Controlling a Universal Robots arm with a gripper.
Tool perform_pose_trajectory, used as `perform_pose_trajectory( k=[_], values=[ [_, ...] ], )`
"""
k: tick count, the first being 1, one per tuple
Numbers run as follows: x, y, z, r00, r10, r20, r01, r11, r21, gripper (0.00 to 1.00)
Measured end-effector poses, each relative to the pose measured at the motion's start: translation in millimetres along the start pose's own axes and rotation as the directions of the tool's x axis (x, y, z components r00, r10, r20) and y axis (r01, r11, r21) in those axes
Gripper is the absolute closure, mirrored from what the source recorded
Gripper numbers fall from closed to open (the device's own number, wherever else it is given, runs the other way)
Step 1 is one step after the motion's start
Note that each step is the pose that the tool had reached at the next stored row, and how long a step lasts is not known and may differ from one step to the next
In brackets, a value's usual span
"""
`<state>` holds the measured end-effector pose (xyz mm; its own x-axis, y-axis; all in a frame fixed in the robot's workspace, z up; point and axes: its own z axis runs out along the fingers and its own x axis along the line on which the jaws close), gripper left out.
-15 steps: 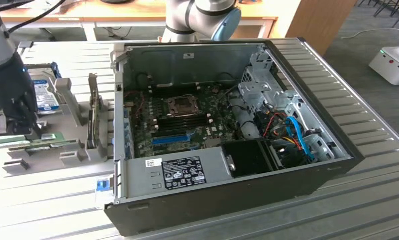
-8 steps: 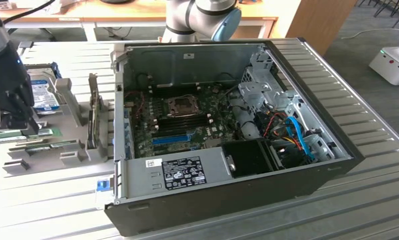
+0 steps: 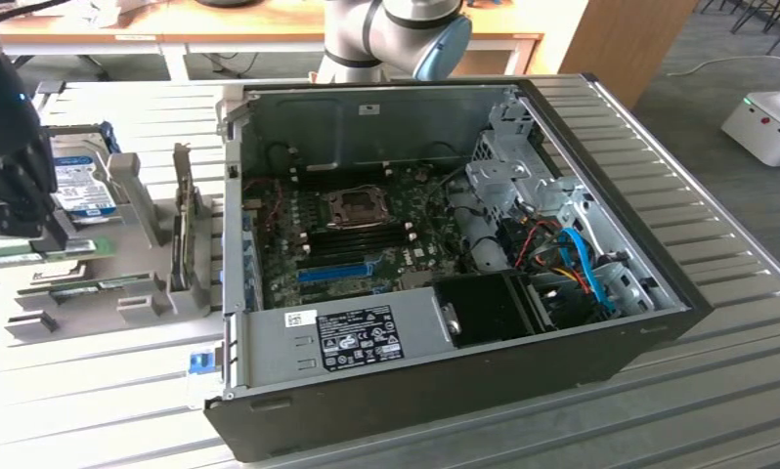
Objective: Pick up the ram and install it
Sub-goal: 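Pick up the ram and move it above insertion slot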
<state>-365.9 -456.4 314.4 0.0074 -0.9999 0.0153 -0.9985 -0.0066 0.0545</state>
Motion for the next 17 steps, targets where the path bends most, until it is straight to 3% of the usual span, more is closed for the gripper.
perform_pose_trajectory(
  k=[17],
  values=[
    [0.7,2.3,-42.8,1.0000,0.000,0.0000,0.000,1.0000,0.0000,0.88]
  ],
)
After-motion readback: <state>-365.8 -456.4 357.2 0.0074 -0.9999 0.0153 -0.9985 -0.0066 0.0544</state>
